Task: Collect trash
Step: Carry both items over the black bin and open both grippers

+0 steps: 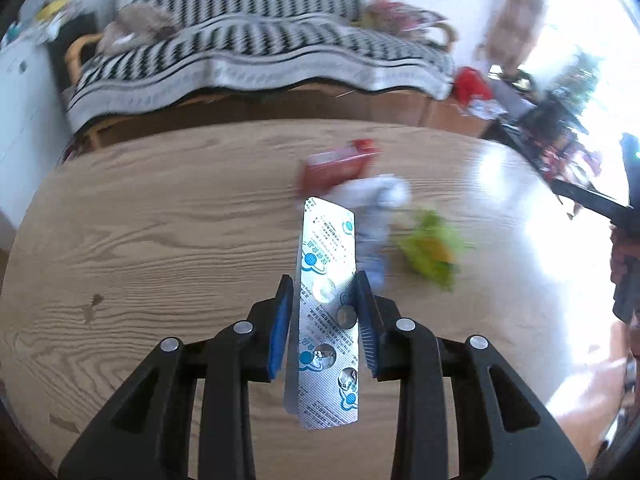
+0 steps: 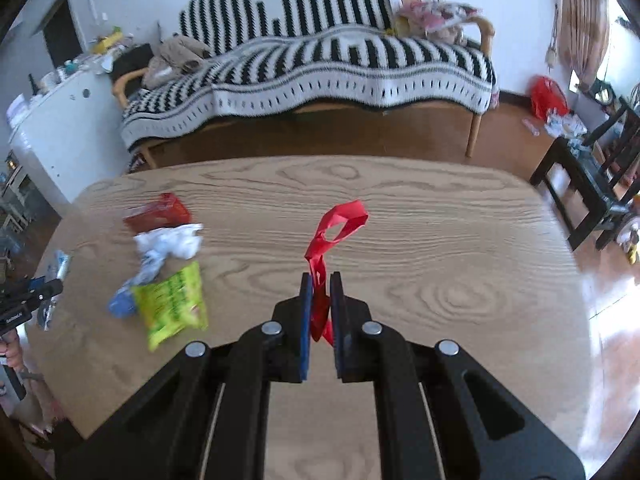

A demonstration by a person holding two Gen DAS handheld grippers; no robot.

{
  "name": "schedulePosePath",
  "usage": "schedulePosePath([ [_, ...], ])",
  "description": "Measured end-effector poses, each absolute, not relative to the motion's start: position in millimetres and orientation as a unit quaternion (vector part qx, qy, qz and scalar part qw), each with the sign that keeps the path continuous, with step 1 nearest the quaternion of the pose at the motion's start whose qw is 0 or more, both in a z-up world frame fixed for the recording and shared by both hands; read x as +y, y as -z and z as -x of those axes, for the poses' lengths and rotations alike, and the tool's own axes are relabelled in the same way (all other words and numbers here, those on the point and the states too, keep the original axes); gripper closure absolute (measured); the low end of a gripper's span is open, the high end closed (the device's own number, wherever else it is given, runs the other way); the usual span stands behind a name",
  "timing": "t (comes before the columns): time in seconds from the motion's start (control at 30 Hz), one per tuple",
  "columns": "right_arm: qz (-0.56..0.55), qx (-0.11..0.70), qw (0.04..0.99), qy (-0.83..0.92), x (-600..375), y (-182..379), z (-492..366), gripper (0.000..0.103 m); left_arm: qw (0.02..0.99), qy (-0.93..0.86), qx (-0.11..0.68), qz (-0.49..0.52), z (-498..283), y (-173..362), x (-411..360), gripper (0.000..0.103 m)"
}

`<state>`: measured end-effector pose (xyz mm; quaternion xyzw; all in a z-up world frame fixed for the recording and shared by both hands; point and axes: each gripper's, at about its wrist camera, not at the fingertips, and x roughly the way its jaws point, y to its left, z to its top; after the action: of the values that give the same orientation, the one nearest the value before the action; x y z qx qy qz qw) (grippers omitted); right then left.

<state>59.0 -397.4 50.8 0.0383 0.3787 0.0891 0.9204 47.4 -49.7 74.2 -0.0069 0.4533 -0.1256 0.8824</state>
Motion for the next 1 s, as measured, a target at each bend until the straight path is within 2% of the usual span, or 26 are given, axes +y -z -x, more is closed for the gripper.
schedulePosePath([
  [0.3, -0.019, 0.338, 0.936, -0.096, -405, -108, 59, 0.094, 0.892, 0.204, 0.404, -0.018, 46, -137, -131, 0.072],
  [0.53, -0.013, 0.336, 0.936, -0.105, -411, -108, 149, 0.094, 0.874, 0.268, 0.405, -0.024, 103, -140, -187, 0.072],
  [0.73, -0.064, 0.384, 0.915, -0.105, -423, -41, 217, 0.094, 0.826, 0.335, 0.452, -0.036, 161, -89, -246, 0.072],
  [1.0, -0.181, 0.452, 0.87, -0.076, -454, 78, 250, 0.094, 0.76, 0.372, 0.529, -0.074, 191, 12, -309, 0.072],
])
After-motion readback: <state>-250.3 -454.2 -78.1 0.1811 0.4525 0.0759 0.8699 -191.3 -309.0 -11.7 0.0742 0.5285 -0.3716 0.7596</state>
